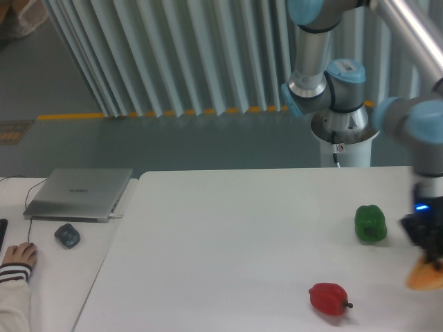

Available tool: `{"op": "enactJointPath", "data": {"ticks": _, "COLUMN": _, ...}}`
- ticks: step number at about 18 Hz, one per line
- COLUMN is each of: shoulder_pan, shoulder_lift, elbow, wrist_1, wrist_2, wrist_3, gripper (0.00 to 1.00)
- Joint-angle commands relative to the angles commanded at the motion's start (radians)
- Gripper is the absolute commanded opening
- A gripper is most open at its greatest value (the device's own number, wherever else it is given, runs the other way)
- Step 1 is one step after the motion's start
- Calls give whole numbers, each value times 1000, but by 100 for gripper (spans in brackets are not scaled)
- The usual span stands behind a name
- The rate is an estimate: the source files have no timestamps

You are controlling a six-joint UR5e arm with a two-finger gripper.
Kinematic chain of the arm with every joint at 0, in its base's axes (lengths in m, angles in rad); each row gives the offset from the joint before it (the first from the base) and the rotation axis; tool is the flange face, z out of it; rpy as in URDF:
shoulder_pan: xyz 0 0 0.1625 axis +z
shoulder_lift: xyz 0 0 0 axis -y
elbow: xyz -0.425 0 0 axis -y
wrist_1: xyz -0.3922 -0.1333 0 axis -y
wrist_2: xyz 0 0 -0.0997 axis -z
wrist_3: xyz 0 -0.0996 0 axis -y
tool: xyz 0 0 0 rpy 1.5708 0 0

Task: Place the triangular bread on the table
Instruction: 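Lower the gripper holding the orange triangular bread onto the table, then open the gripper to release the bread and lift away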

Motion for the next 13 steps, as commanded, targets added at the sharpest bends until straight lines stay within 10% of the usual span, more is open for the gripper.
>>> {"op": "enactJointPath", "data": {"ticks": 3, "shoulder_pan": -25, "shoulder_lift": -21, "elbow": -16, "wrist_1": 3, "wrist_2": 56, "wrist_3": -2, "gripper": 2}}
{"op": "enactJointPath", "data": {"ticks": 6, "shoulder_pan": -23, "shoulder_lift": -20, "elbow": -5, "wrist_1": 5, "wrist_2": 46, "wrist_3": 3, "gripper": 97}}
{"op": "enactJointPath", "data": {"ticks": 13, "shoulder_pan": -11, "shoulder_lift": -9, "elbow": 20, "wrist_1": 0, "wrist_2": -39, "wrist_3": 2, "gripper": 100}}
